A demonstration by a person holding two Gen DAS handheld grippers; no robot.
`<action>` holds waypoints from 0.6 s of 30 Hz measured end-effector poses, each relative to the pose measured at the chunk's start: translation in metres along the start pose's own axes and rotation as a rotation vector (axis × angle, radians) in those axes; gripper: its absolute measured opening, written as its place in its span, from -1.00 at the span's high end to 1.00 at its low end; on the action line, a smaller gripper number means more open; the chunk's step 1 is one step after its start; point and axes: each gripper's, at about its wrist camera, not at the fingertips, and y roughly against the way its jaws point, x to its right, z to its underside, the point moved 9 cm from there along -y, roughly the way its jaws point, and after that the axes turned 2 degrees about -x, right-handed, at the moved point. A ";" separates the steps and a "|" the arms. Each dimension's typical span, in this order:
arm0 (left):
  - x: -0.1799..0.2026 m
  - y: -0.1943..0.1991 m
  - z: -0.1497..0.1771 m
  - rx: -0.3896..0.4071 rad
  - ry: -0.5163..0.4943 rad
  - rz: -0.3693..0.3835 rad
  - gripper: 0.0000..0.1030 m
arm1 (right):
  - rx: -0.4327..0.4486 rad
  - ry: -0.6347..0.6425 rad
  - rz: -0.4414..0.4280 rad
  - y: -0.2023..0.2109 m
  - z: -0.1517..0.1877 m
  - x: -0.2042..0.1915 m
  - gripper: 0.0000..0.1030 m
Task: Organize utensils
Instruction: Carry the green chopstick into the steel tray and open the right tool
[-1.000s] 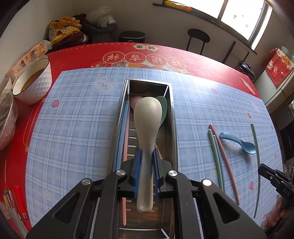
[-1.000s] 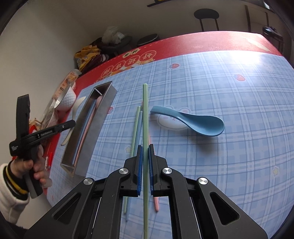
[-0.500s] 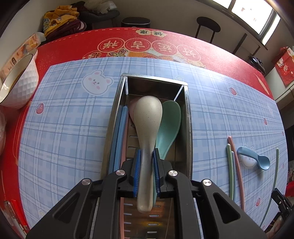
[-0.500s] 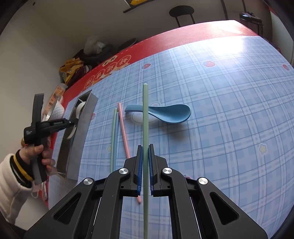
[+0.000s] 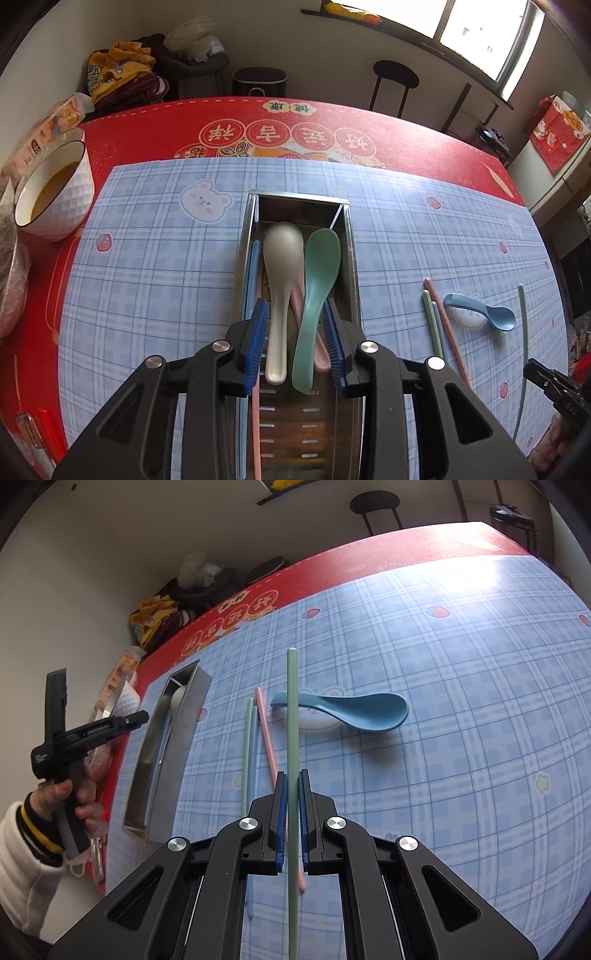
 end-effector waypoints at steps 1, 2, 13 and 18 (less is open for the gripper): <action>0.000 0.007 0.003 0.014 -0.001 0.004 0.22 | -0.002 0.004 -0.008 -0.001 -0.001 -0.005 0.88; -0.001 0.015 0.005 0.029 -0.004 0.007 0.08 | -0.006 0.006 -0.016 -0.003 -0.001 -0.010 0.88; -0.030 0.076 0.033 0.123 0.002 -0.045 -0.88 | -0.047 -0.018 -0.077 -0.030 -0.007 -0.060 0.88; -0.046 0.087 0.040 0.152 0.018 -0.034 -0.88 | -0.052 -0.048 -0.102 -0.046 -0.011 -0.086 0.88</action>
